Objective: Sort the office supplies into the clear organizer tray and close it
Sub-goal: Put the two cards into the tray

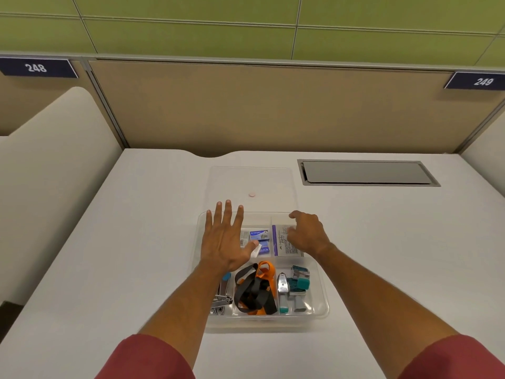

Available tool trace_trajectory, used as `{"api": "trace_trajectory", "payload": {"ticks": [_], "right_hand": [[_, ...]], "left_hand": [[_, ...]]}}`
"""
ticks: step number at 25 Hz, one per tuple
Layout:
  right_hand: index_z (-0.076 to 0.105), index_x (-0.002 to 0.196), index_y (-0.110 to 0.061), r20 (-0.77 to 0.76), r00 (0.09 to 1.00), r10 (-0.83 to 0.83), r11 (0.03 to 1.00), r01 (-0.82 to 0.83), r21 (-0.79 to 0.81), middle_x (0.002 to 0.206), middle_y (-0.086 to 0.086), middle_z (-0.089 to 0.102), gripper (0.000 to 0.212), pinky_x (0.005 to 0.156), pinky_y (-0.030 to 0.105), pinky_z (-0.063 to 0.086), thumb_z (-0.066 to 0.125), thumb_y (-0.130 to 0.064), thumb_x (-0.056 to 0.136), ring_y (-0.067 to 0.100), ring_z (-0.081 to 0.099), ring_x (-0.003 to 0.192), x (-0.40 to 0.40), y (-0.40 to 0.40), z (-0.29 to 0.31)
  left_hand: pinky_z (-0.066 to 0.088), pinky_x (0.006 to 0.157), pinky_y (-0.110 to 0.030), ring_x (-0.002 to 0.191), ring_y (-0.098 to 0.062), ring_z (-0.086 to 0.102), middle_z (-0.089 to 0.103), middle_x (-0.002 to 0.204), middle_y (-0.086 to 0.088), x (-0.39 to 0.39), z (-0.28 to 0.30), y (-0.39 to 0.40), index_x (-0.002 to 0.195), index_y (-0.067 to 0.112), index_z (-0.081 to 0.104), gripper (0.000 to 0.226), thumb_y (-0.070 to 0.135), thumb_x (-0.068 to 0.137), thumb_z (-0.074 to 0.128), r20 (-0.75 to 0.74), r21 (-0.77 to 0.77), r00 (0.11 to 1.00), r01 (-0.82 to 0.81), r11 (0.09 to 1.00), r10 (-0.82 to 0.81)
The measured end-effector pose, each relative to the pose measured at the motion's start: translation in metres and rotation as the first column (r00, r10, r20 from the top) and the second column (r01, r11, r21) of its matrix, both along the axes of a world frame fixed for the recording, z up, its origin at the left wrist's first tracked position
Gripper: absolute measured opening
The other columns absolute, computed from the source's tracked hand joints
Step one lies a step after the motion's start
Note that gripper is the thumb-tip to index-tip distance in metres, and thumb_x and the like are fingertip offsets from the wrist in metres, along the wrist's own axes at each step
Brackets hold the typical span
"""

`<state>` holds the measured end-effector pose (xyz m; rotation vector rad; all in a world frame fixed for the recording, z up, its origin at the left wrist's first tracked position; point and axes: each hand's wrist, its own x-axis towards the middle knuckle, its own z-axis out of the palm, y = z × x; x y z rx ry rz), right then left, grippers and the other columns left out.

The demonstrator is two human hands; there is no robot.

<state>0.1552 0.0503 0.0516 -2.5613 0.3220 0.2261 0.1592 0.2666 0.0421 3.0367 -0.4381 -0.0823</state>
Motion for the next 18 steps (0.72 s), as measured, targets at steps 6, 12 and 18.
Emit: {"api": "trace_trajectory", "payload": {"ticks": [6, 12, 18], "right_hand": [[0.036, 0.143, -0.021, 0.068, 0.993, 0.091, 0.990, -0.083, -0.117, 0.149, 0.005, 0.041, 0.065, 0.106, 0.041, 0.041, 0.060, -0.047, 0.088, 0.027, 0.044, 0.133, -0.020, 0.003, 0.009], [0.018, 0.151, -0.024, 0.074, 0.986, 0.151, 0.962, -0.129, -0.242, 0.161, 0.007, 0.016, 0.086, 0.116, 0.045, 0.026, 0.052, -0.065, 0.084, 0.029, 0.019, 0.148, -0.024, 0.000, 0.011], [0.009, 0.153, -0.022, 0.068, 0.979, 0.194, 0.938, -0.165, -0.305, 0.163, 0.009, 0.006, 0.095, 0.119, 0.044, 0.015, 0.041, -0.076, 0.081, 0.030, 0.008, 0.150, -0.010, -0.011, 0.012]], "left_hand": [[-0.008, 0.116, -0.055, 0.144, -0.030, -0.024, -0.028, 0.155, -0.009, -0.009, 0.008, 0.000, 0.146, 0.028, -0.024, 0.095, 0.078, 0.082, 0.026, 0.001, -0.017, 1.000, 0.000, 1.000, 0.000], [-0.010, 0.117, -0.053, 0.144, -0.030, -0.022, -0.026, 0.156, -0.009, -0.012, 0.015, 0.001, 0.147, 0.028, -0.021, 0.097, 0.078, 0.081, 0.029, 0.003, -0.022, 0.999, -0.035, 0.999, 0.036], [-0.007, 0.118, -0.052, 0.146, -0.033, -0.014, -0.018, 0.159, -0.011, -0.011, 0.019, 0.002, 0.150, 0.026, -0.017, 0.097, 0.080, 0.081, 0.026, 0.010, 0.014, 0.992, -0.124, 0.992, 0.124]]}}
